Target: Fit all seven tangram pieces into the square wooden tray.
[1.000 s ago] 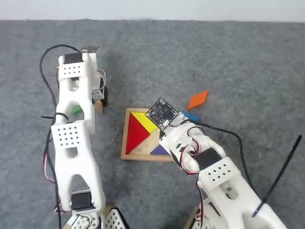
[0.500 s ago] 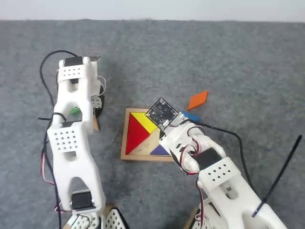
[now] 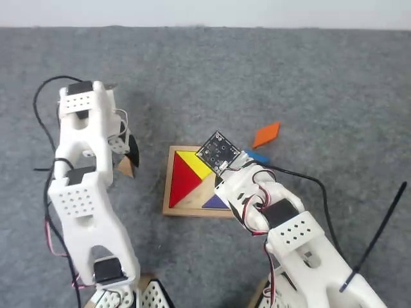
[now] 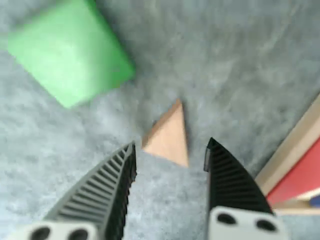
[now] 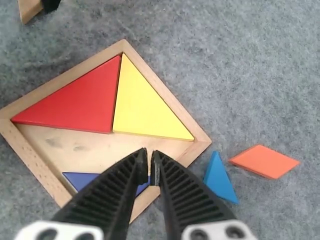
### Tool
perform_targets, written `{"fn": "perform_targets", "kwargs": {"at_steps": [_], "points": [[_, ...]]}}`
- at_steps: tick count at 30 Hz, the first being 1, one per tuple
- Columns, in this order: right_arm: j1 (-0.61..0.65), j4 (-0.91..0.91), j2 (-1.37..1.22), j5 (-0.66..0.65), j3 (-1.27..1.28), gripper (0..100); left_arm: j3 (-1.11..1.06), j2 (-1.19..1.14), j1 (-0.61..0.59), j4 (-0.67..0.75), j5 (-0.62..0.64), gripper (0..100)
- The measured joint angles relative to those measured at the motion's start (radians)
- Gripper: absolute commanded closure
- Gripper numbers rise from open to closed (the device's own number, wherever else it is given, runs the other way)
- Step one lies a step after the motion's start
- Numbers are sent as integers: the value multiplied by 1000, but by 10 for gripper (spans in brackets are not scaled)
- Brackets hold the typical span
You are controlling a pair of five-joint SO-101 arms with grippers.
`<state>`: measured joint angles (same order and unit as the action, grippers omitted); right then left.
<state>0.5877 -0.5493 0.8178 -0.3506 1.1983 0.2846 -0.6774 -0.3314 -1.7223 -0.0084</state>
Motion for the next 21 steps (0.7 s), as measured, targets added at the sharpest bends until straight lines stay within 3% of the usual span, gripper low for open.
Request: {"fn": "perform_targets", "kwargs": {"at_steps": [9,21], "points": [[0,-18,2,0,0,972,-164,38,-8,137,3,782],[0,-18,2,0,0,972,-149,44,-6,146,-9,783]]}}
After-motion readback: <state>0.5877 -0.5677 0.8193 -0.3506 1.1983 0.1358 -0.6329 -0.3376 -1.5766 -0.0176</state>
